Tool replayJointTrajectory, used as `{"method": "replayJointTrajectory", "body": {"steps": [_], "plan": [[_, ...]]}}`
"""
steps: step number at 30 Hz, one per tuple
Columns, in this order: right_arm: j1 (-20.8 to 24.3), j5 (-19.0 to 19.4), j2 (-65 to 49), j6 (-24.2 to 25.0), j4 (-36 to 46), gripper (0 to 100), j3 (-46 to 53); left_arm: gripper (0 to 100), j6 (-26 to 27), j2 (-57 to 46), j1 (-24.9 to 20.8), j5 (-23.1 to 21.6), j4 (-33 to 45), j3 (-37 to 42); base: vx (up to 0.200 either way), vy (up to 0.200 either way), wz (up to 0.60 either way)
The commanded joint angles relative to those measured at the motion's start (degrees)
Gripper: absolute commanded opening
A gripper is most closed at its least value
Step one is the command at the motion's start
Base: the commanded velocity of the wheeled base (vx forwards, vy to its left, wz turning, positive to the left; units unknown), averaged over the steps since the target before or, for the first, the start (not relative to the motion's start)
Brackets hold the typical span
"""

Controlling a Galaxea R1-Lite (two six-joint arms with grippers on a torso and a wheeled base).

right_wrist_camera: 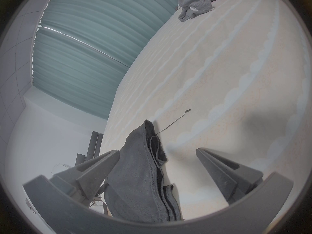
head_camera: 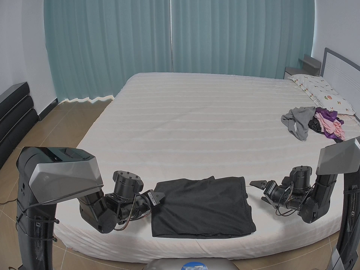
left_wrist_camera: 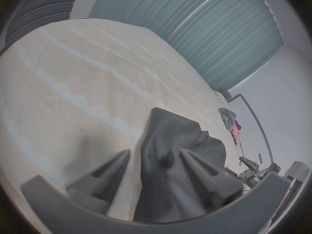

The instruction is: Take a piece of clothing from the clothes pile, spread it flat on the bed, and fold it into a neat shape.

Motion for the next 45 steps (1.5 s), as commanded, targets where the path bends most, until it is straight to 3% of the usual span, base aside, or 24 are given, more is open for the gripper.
{"method": "replayJointTrajectory", "body": {"steps": [1, 14, 22, 25, 31, 35, 45], "plan": [[0.0, 0.0, 0.1, 0.0, 0.0, 100, 0.0, 100, -0.1, -0.5, -0.5, -0.1, -0.1, 0.6, 0.0, 0.0, 0.0], [1.0, -0.9, -0.4, -1.5, -0.3, 100, 1.2, 100, -2.6, -2.9, 3.5, 0.1, -0.1, 2.0, 0.0, 0.0, 0.0], [2.7, -3.2, -5.4, -3.3, -3.9, 100, 4.8, 100, -4.9, -12.2, 9.2, 4.5, -0.5, 8.9, 0.0, 0.0, 0.0], [3.2, -6.1, -9.2, -3.7, -4.3, 100, 8.0, 100, -4.3, -20.0, 11.1, 6.2, -0.2, 12.6, 0.0, 0.0, 0.0], [2.6, -8.8, -19.5, -8.4, -6.7, 100, 14.1, 100, -3.6, -33.1, 11.0, 9.9, -0.2, 17.2, 0.0, 0.0, 0.0], [2.6, -12.8, -33.0, -18.7, -6.8, 100, 19.2, 100, 4.7, -45.9, 11.1, 15.5, 0.1, 19.5, 0.0, 0.0, 0.0], [-0.1, -15.3, -54.9, -29.0, -2.5, 100, 24.2, 100, 21.6, -67.3, 11.0, 21.8, 1.2, 25.5, 0.0, 0.0, 0.0]]}}
